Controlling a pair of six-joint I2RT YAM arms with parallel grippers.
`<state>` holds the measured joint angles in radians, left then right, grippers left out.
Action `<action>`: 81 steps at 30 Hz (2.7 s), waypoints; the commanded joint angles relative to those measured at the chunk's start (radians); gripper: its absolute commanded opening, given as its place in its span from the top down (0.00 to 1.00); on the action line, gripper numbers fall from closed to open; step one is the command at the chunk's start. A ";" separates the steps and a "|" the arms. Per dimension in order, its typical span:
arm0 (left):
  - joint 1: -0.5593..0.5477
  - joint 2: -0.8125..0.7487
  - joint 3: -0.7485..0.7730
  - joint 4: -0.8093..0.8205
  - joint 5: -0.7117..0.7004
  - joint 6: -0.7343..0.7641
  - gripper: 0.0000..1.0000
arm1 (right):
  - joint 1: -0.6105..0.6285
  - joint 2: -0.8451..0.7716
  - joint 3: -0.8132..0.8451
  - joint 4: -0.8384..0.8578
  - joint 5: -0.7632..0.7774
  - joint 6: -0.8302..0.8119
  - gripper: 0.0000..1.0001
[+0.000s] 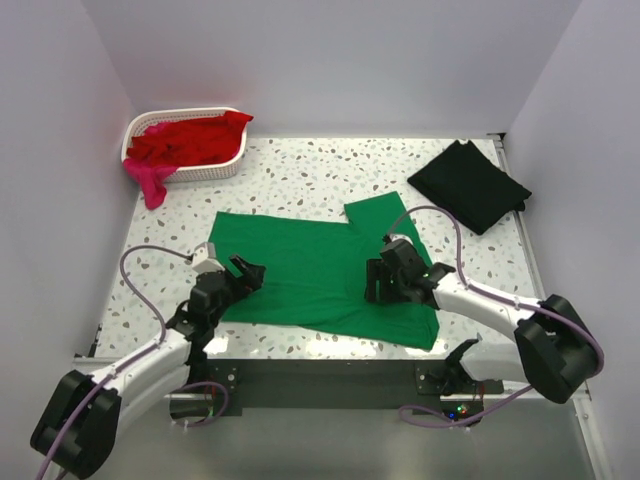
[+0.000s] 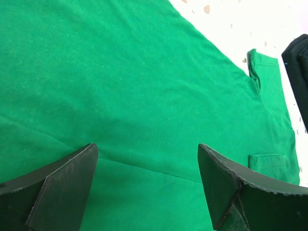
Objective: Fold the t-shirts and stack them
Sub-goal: Fold the tshirt
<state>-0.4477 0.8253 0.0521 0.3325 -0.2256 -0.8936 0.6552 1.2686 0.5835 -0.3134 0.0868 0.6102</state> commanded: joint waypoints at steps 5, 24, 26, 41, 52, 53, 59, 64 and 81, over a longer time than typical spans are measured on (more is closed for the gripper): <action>-0.013 -0.097 -0.003 -0.099 -0.021 -0.002 0.11 | 0.012 -0.060 0.036 -0.088 0.034 0.025 0.25; 0.163 0.386 0.518 0.080 -0.020 0.321 0.08 | -0.278 0.564 0.898 -0.113 0.131 -0.242 0.25; 0.194 0.477 0.569 0.070 0.031 0.355 0.08 | -0.304 0.639 1.020 -0.144 0.128 -0.248 0.29; 0.279 0.775 0.813 -0.026 0.101 0.452 0.07 | -0.454 0.931 1.202 -0.182 0.033 -0.283 0.40; 0.282 0.764 0.784 -0.026 0.089 0.444 0.07 | -0.457 0.980 1.227 -0.190 0.004 -0.276 0.48; 0.282 0.764 0.782 -0.027 0.078 0.444 0.07 | -0.456 0.982 1.230 -0.193 0.001 -0.276 0.49; 0.285 0.770 0.779 -0.033 0.080 0.440 0.07 | -0.456 0.992 1.237 -0.202 0.024 -0.280 0.51; 0.285 0.756 0.769 -0.029 0.081 0.438 0.07 | -0.456 1.005 1.248 -0.205 0.021 -0.282 0.52; 0.291 0.738 0.749 -0.020 0.069 0.438 0.07 | -0.456 1.062 1.299 -0.230 0.042 -0.300 0.66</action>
<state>-0.1692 1.6012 0.8097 0.2893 -0.1425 -0.4683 0.1970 2.3051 1.8526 -0.5152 0.1173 0.3248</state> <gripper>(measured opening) 0.929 0.361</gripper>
